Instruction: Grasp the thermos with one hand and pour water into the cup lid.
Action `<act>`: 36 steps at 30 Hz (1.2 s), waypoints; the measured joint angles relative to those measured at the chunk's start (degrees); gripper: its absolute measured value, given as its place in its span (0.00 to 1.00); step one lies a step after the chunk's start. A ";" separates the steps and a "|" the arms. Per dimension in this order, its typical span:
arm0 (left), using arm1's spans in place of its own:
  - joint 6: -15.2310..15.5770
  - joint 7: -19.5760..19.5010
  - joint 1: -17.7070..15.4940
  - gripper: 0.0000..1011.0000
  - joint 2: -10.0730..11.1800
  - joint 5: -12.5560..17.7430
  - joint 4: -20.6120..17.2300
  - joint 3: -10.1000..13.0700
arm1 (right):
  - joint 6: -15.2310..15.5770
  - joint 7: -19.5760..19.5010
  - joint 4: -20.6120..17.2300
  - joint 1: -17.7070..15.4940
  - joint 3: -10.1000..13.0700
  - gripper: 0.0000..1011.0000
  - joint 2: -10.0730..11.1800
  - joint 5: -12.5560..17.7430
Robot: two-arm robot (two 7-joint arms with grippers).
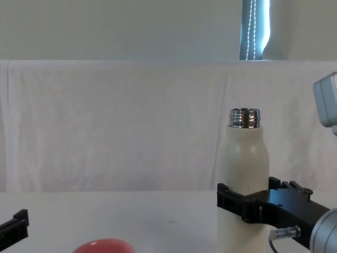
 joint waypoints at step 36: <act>0.00 0.00 0.00 0.99 0.00 0.00 0.00 0.00 | 0.61 0.06 4.75 3.97 0.29 0.94 -1.47 0.80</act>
